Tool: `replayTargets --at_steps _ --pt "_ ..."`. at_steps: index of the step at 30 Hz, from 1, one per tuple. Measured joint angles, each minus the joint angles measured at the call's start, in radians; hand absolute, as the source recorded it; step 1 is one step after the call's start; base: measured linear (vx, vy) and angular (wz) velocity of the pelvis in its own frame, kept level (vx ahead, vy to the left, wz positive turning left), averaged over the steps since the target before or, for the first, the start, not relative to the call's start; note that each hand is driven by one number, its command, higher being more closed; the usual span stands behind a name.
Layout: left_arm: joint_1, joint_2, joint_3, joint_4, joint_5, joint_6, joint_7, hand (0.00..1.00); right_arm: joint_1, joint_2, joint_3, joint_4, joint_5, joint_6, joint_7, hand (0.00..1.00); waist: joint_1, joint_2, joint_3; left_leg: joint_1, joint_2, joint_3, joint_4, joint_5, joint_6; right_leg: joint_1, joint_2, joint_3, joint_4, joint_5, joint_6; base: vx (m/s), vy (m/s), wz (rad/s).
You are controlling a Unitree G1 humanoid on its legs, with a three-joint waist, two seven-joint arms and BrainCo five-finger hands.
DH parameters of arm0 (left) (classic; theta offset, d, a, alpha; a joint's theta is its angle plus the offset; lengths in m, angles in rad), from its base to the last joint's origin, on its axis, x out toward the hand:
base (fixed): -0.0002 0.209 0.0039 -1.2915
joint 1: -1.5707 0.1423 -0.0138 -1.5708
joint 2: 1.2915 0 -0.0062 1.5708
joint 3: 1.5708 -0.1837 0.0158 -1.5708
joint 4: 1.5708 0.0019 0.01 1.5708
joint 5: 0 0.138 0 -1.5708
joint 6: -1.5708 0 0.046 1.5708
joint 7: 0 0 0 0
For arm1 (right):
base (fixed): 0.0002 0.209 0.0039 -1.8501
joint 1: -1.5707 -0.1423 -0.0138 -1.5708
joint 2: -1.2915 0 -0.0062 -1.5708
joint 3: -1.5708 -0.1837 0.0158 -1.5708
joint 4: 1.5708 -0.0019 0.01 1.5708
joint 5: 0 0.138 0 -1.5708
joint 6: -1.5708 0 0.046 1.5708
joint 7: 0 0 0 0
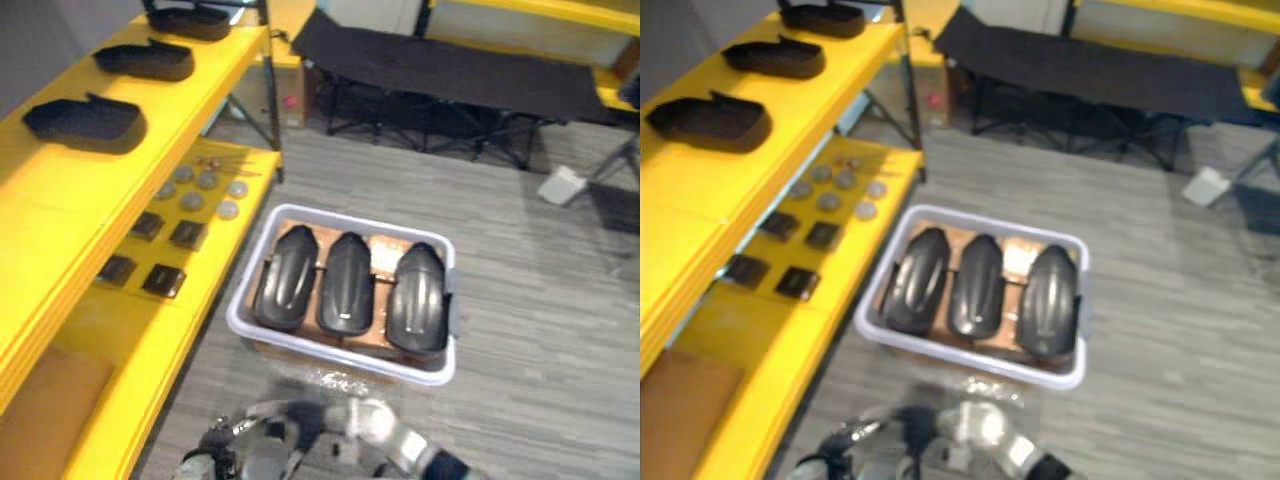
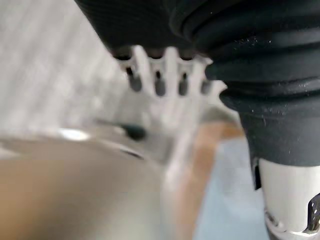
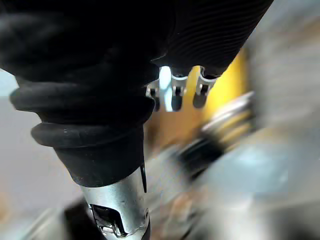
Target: Walk over and take plastic housings, then place them on the shelf
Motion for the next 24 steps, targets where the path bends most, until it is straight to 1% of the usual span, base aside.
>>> replayTargets --at_steps 2,3,4,5,6,7,8,10,11,12,13,14,16,17,18,19,20,21,22,24 --pt "0.025 0.002 -0.003 0.01 0.017 -0.005 -0.001 0.0 -0.054 0.023 0.027 -0.079 0.073 0.052 0.043 0.0 0.019 -0.004 -0.001 0.018 0.002 -0.016 -0.002 -0.004 0.004 0.023 0.006 -0.01 -0.003 0.019 -0.006 0.01 0.043 0.32" --pt "0.034 0.006 -0.006 0.01 0.025 -0.005 -0.004 0.0 -0.103 0.024 0.021 -0.123 0.139 0.082 0.038 0.0 0.023 -0.011 -0.004 0.021 0.001 -0.023 -0.001 -0.005 0.005 0.032 0.007 -0.012 -0.003 0.025 -0.008 -0.01 0.055 0.16" --pt "0.043 0.006 -0.006 0.01 0.027 -0.007 -0.007 0.0 -0.144 0.027 0.0 -0.152 0.179 0.103 0.024 0.0 0.024 -0.015 -0.007 0.021 -0.001 -0.024 -0.001 -0.005 0.006 0.032 0.005 -0.012 -0.002 0.025 -0.008 -0.02 0.043 0.09" --pt "0.049 0.008 -0.006 0.01 0.031 -0.009 -0.008 0.0 -0.181 0.033 -0.04 -0.175 0.205 0.121 -0.012 0.0 0.024 -0.015 -0.007 0.021 -0.003 -0.024 -0.001 -0.005 0.006 0.031 0.003 -0.014 -0.003 0.025 -0.008 -0.04 0.037 -0.01" --pt "0.052 0.009 -0.006 0.01 0.049 -0.009 -0.008 0.0 -0.214 0.044 -0.12 -0.193 0.23 0.141 -0.087 0.0 0.022 -0.02 -0.01 0.024 -0.005 -0.024 0.0 -0.004 0.008 0.036 0.002 -0.02 -0.003 0.026 -0.009 -0.05 0.025 0.0" --pt "0.059 0.009 -0.006 0.01 0.063 -0.013 -0.007 0.0 -0.234 0.055 -0.221 -0.206 0.232 0.148 -0.187 0.0 0.021 -0.017 -0.008 0.029 -0.007 -0.026 0.001 -0.003 0.009 0.044 0.001 -0.032 -0.005 0.026 -0.009 -0.07 0.019 0.02" --pt "0.063 0.009 -0.005 0.009 0.066 -0.018 -0.007 0.0 -0.241 0.057 -0.276 -0.216 0.232 0.151 -0.242 0.0 0.022 -0.017 -0.008 0.032 -0.007 -0.025 0.0 -0.002 0.01 0.047 0.001 -0.033 -0.006 0.026 -0.009 -0.1 0.017 -0.01" --pt "0.084 0.0 0.005 0.008 0.082 -0.042 -0.004 0.0 -0.243 0.054 -0.501 -0.279 0.243 0.168 -0.445 0.0 0.016 -0.008 -0.004 0.035 -0.004 -0.019 0.003 -0.003 0.01 0.046 0.002 -0.027 -0.005 0.025 -0.009 -0.1 0.019 -0.09" --pt "0.089 -0.002 0.006 0.007 0.093 -0.046 -0.001 0.0 -0.239 0.049 -0.552 -0.295 0.24 0.172 -0.492 0.0 0.014 -0.003 -0.002 0.034 -0.003 -0.016 0.009 -0.005 0.011 0.044 0.002 -0.023 -0.004 0.025 -0.01 -0.08 0.021 -0.14" --pt "0.091 -0.003 0.005 0.007 0.107 -0.047 0.003 0.0 -0.234 0.028 -0.642 -0.316 0.21 0.172 -0.57 0.0 0.003 0.011 0.007 0.012 0.006 -0.013 0.051 -0.021 0.015 0.034 0.006 -0.003 0.006 0.023 -0.013 -0.09 0.03 -0.15" --pt "0.092 -0.006 0.005 0.007 0.108 -0.049 0.005 0.0 -0.233 0.013 -0.681 -0.322 0.188 0.172 -0.603 0.0 -0.005 0.019 0.013 -0.007 0.012 -0.011 0.081 -0.032 0.016 0.024 0.008 0.008 0.015 0.019 -0.019 -0.18 0.085 -0.33" --pt "0.087 -0.019 0.004 -0.003 0.108 -0.066 0.009 0.0 -0.233 -0.041 -0.781 -0.34 0.126 0.168 -0.693 0.0 -0.02 0.042 0.048 -0.065 0.039 0.0 0.167 -0.061 0.016 -0.015 0.022 0.035 0.036 0.01 -0.032 -0.21 0.082 -0.39" --pt "0.078 -0.019 0.006 -0.025 0.107 -0.075 0.017 0.0 -0.232 -0.07 -0.844 -0.35 0.086 0.166 -0.765 0.0 -0.029 0.045 0.09 -0.104 0.056 0.01 0.213 -0.071 0.015 -0.044 0.03 0.057 0.043 -0.001 -0.035 -0.23 0.031 -0.39" --pt "0.041 0.005 0.006 -0.044 0.104 -0.084 0.038 0.0 -0.218 -0.1 -0.942 -0.366 0.065 0.15 -0.86 0.0 -0.042 0.024 0.148 -0.171 0.076 0.008 0.264 -0.076 0.012 -0.086 0.047 0.07 0.042 -0.028 -0.03 -0.25 -0.032 -0.28" --pt "0.024 0.013 0.006 -0.049 0.102 -0.085 0.043 0.0 -0.209 -0.11 -0.971 -0.372 0.064 0.14 -0.898 0.0 -0.042 0.02 0.171 -0.19 0.086 0.006 0.282 -0.079 0.007 -0.099 0.06 0.078 0.043 -0.032 -0.029 -0.29 -0.06 -0.25" --pt "0.008 0.026 0.007 -0.07 0.097 -0.086 0.05 0.0 -0.195 -0.118 -1.014 -0.385 0.064 0.134 -0.949 0.0 -0.042 0.008 0.206 -0.206 0.106 0.004 0.297 -0.079 0.003 -0.112 0.079 0.083 0.048 -0.037 -0.04 -0.19 -0.054 -0.16" --pt "-0.002 0.035 0.007 -0.081 0.091 -0.087 0.053 0.0 -0.183 -0.12 -1.043 -0.389 0.067 0.127 -0.976 0.0 -0.042 -0.002 0.224 -0.215 0.117 0.003 0.302 -0.077 -0.001 -0.122 0.089 0.086 0.053 -0.04 -0.045 -0.18 -0.047 -0.18" --pt "-0.019 0.041 0.007 -0.101 0.077 -0.088 0.06 0.0 -0.162 -0.126 -1.093 -0.399 0.075 0.118 -1.025 0.0 -0.043 -0.023 0.243 -0.239 0.132 -0.003 0.31 -0.072 -0.005 -0.151 0.097 0.093 0.07 -0.043 -0.051 -0.17 -0.026 -0.15" --pt "-0.04 0.05 0.005 -0.106 0.053 -0.089 0.066 0.0 -0.147 -0.145 -1.134 -0.399 0.104 0.105 -1.073 0.0 -0.043 -0.036 0.245 -0.27 0.142 -0.007 0.314 -0.064 -0.006 -0.187 0.106 0.101 0.084 -0.045 -0.054 -0.14 -0.022 -0.14" --pt "-0.064 0.056 -0.004 -0.108 0.024 -0.092 0.069 0.0 -0.153 -0.176 -1.192 -0.378 0.144 0.087 -1.121 0.0 -0.044 -0.04 0.246 -0.303 0.141 -0.01 0.305 -0.049 0.0 -0.226 0.109 0.105 0.092 -0.042 -0.056 -0.1 -0.016 -0.02"
